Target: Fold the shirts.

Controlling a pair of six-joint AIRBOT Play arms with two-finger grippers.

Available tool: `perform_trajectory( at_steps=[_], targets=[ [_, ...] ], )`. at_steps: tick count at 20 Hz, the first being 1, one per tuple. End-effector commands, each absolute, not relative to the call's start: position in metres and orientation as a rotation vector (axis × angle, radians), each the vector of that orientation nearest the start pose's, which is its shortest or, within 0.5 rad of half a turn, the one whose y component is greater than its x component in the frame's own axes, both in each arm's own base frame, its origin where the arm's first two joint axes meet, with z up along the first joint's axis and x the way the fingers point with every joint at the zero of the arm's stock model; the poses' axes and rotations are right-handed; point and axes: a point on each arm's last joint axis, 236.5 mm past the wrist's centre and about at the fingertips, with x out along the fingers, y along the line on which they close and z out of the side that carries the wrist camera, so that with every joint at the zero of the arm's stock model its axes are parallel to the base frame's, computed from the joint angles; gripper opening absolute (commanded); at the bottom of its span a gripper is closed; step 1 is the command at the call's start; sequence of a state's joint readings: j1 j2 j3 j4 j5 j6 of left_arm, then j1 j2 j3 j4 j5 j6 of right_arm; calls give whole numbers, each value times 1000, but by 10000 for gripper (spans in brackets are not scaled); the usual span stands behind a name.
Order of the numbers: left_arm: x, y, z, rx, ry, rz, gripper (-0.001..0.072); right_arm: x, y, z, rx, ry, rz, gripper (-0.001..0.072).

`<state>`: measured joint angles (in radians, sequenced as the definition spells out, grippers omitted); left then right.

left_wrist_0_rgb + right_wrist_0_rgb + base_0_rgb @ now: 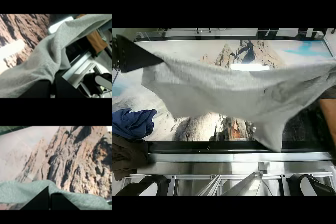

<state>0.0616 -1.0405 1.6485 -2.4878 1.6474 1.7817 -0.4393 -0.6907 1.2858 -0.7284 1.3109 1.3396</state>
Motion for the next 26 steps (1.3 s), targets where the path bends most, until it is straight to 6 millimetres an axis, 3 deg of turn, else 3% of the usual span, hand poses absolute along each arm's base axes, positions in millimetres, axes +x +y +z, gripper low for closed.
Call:
perform_trajectory(
  at_steps=[1, 3, 5, 7, 9, 11, 13, 16, 18, 20, 21, 23, 26],
  targets=[
    [233, -171, 313, -187, 858, -929, 31, 260, 67, 334, 327, 401, 354, 14],
    [217, -164, 330, -165, 775, -887, 30, 245, 72, 358, 293, 299, 339, 14],
    [216, -154, 337, -157, 733, -840, 31, 246, 67, 378, 295, 223, 315, 14],
    [243, -138, 327, -204, 761, -791, 30, 277, 53, 375, 338, 245, 310, 14],
    [284, -121, 300, -289, 855, -765, 30, 328, 36, 358, 387, 278, 341, 13],
    [329, -109, 259, -365, 966, -771, 30, 382, 20, 324, 468, 337, 372, 13],
    [371, -99, 207, -435, 1079, -786, 30, 435, 12, 267, 540, 440, 391, 13],
    [422, -94, 127, -539, 1257, -812, 30, 499, 20, 147, 626, 651, 394, 13],
    [443, -99, 71, -591, 1376, -841, 30, 526, 27, 66, 667, 765, 372, 13],
    [462, -104, 17, -635, 1455, -848, 19, 544, 32, 6, 712, 810, 354, 13],
    [470, -105, -3, -645, 1475, -847, 19, 551, 33, -9, 729, 801, 360, 12],
    [494, -102, -29, -648, 1448, -815, 19, 566, 25, -18, 750, 741, 345, 12],
    [528, -92, -38, -650, 1330, -737, 20, 574, 15, -12, 711, 681, 338, 12]
  ],
)
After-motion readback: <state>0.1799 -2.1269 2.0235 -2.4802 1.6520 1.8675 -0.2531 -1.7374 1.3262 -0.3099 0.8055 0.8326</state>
